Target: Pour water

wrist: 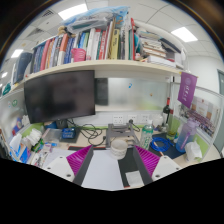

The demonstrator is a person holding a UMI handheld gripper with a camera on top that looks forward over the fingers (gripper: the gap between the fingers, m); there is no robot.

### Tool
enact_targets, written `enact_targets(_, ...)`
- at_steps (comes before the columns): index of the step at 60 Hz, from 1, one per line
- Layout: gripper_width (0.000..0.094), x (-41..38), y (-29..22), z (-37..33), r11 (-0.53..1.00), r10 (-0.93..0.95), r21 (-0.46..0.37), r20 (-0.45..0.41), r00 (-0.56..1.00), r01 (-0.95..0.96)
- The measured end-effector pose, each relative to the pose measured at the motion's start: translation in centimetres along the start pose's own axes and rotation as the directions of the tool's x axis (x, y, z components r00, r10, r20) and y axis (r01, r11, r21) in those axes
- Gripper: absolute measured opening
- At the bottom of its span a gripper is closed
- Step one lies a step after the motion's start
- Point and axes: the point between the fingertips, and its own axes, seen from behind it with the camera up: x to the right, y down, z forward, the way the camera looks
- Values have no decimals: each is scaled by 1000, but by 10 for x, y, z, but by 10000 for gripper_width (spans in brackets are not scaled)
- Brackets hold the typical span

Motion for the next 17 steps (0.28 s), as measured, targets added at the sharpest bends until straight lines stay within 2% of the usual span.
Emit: enact_targets(17, 844, -44, 6, -21, 1000, 20, -9, 39, 999, -20)
